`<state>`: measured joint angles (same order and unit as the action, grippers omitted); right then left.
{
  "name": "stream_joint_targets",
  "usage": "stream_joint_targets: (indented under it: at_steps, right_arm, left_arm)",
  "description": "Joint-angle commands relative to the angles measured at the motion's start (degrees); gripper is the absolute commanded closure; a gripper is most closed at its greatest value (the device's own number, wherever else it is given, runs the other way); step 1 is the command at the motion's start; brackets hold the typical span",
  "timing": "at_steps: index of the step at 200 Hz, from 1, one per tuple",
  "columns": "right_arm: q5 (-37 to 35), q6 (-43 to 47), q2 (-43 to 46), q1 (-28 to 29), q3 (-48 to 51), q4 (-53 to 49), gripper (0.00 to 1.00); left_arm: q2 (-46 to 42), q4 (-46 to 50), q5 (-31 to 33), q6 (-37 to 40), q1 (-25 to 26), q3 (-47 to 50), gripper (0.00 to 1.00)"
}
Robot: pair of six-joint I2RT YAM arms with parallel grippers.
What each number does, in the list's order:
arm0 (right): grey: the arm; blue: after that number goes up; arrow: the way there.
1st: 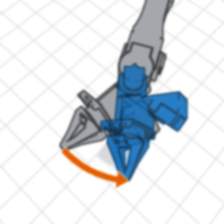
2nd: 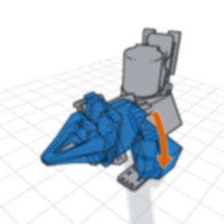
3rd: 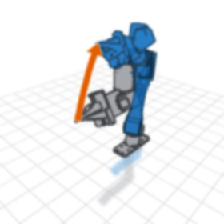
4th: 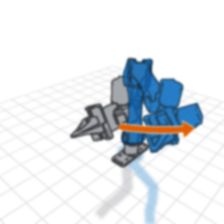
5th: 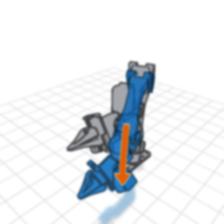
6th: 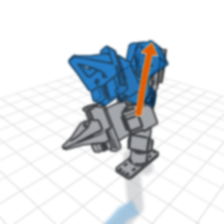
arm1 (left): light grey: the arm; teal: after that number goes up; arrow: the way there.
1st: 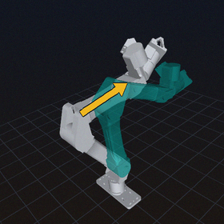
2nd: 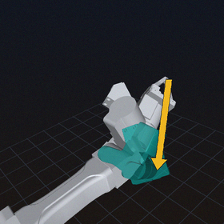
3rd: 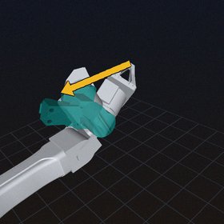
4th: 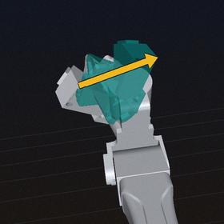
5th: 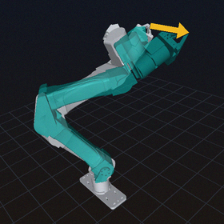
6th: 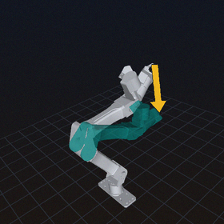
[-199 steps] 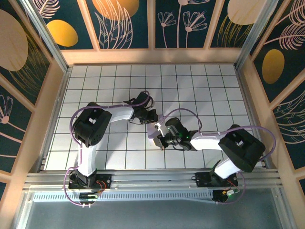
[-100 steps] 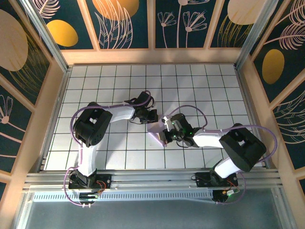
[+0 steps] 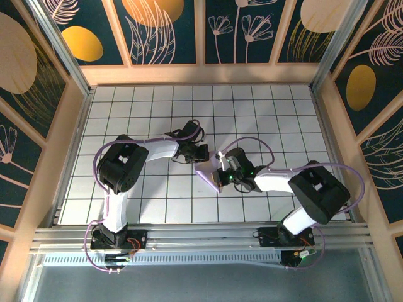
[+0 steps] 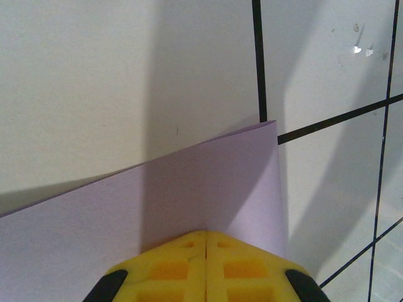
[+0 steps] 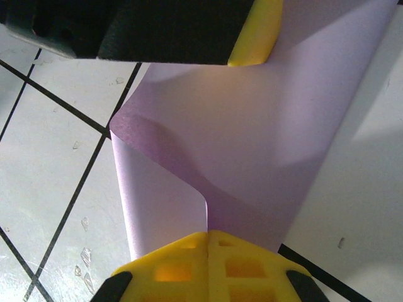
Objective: Fold a paper plane with a square sheet of paper (fold left side to right side)
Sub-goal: Third fold the triangle at the center of the table.
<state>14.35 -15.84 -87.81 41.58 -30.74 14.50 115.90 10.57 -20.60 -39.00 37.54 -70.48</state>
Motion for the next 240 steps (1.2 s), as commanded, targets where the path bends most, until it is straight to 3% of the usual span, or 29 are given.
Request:
stream_joint_targets:
  at_steps: [1,240]
  right_arm:
    - [-1.4,-0.6,-1.0,-0.5,-1.5,-0.8,1.0]
    - [-3.2,-0.3,-2.7,-0.8,-2.7,-1.9,1.0]
  left_arm:
    - [2.5,3.8,1.8,0.8,0.5,-0.1,0.94]
    - [2.1,4.2,2.4,0.9,0.5,0.1,0.94]
